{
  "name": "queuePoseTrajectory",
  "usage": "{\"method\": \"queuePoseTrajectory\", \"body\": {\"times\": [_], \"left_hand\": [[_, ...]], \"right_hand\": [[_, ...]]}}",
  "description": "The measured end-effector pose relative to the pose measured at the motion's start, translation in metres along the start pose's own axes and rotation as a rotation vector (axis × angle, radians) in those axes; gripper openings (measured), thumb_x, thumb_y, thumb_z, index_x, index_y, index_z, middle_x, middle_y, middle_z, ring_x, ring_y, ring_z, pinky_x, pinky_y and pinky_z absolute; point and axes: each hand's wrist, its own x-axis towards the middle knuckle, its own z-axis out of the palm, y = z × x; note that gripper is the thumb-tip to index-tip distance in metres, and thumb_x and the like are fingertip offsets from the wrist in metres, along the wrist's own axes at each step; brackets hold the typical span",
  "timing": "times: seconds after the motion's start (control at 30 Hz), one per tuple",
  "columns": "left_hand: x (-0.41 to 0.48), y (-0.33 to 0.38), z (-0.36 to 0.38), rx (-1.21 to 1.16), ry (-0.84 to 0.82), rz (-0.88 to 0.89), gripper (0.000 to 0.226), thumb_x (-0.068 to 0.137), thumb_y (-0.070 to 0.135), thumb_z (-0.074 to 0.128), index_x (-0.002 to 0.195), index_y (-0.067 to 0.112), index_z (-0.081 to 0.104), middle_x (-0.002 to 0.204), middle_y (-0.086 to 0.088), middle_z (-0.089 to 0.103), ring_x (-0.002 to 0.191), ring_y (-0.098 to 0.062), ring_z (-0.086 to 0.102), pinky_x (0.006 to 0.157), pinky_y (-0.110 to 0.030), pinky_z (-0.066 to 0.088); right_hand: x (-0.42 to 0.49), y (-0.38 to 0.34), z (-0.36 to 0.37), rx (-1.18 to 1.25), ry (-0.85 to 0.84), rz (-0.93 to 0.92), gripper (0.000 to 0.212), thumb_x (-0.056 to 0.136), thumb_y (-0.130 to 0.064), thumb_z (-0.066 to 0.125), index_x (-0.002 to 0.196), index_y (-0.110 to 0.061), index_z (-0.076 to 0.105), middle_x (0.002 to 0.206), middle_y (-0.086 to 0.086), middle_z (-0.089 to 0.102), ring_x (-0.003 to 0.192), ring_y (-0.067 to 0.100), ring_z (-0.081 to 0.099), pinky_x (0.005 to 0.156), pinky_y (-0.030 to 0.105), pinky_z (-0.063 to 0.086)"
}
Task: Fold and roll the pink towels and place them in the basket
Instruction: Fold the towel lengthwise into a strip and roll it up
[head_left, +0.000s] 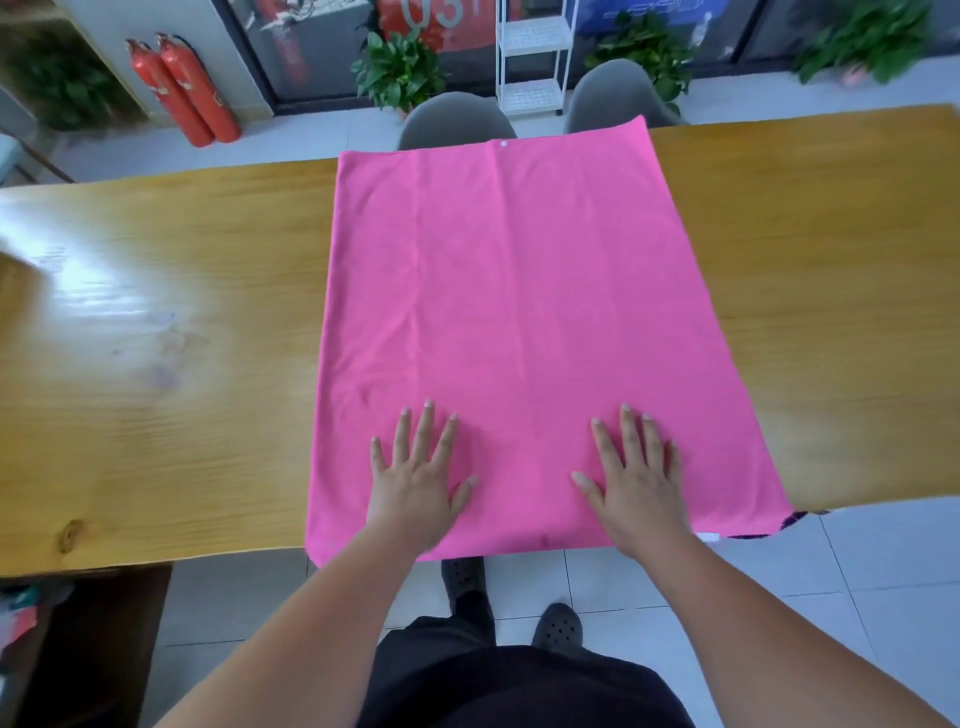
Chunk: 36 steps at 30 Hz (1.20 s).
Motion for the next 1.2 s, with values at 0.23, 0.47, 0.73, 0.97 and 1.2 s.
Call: {"method": "queuePoseTrajectory", "body": {"times": [0.23, 0.47, 0.73, 0.97, 1.2], "left_hand": [[-0.012, 0.005, -0.008, -0.011, -0.118, -0.059, 0.086, 0.094, 0.085, 0.026, 0.159, 0.054, -0.021, 0.171, 0.012, -0.028, 0.161, -0.028, -0.019, 0.124, -0.073, 0.010], [-0.014, 0.026, -0.028, -0.085, -0.225, -0.102, 0.091, 0.098, 0.069, 0.051, 0.165, 0.045, -0.006, 0.174, 0.010, -0.020, 0.162, -0.032, -0.010, 0.122, -0.074, 0.020], [0.007, 0.023, -0.039, -0.162, -0.091, -0.133, 0.087, 0.103, 0.065, 0.045, 0.167, 0.037, -0.007, 0.174, -0.001, -0.020, 0.161, -0.034, -0.013, 0.130, -0.059, 0.005], [0.077, -0.028, -0.064, -0.083, 0.023, -0.077, 0.080, 0.106, 0.063, 0.034, 0.168, 0.034, -0.008, 0.174, -0.004, -0.022, 0.159, -0.033, -0.023, 0.131, -0.051, -0.003], [0.187, -0.082, -0.077, -0.069, 0.194, -0.054, 0.075, 0.105, 0.071, 0.009, 0.168, 0.033, -0.008, 0.174, -0.005, -0.022, 0.159, -0.032, -0.025, 0.131, -0.054, -0.001]], "right_hand": [[-0.028, 0.069, -0.009, -0.006, -0.081, 0.035, 0.086, 0.090, -0.089, 0.012, 0.159, -0.051, -0.022, 0.170, -0.008, -0.033, 0.160, 0.032, -0.018, 0.123, 0.072, 0.008], [-0.036, 0.069, -0.024, 0.037, -0.169, 0.070, 0.081, 0.099, -0.078, 0.025, 0.164, -0.045, -0.010, 0.173, -0.002, -0.025, 0.161, 0.034, -0.013, 0.121, 0.075, 0.013], [0.002, 0.042, -0.046, 0.037, -0.131, -0.032, 0.077, 0.102, -0.073, 0.024, 0.166, -0.042, -0.007, 0.175, 0.002, -0.019, 0.161, 0.034, -0.009, 0.126, 0.067, 0.013], [0.092, 0.004, -0.078, -0.024, -0.063, -0.088, 0.080, 0.100, -0.076, 0.015, 0.165, -0.040, -0.014, 0.172, 0.005, -0.026, 0.160, 0.036, -0.016, 0.130, 0.059, 0.004], [0.199, -0.040, -0.098, -0.010, 0.060, -0.023, 0.083, 0.098, -0.079, 0.006, 0.164, -0.036, -0.019, 0.172, 0.007, -0.028, 0.160, 0.035, -0.018, 0.130, 0.055, 0.000]]}}
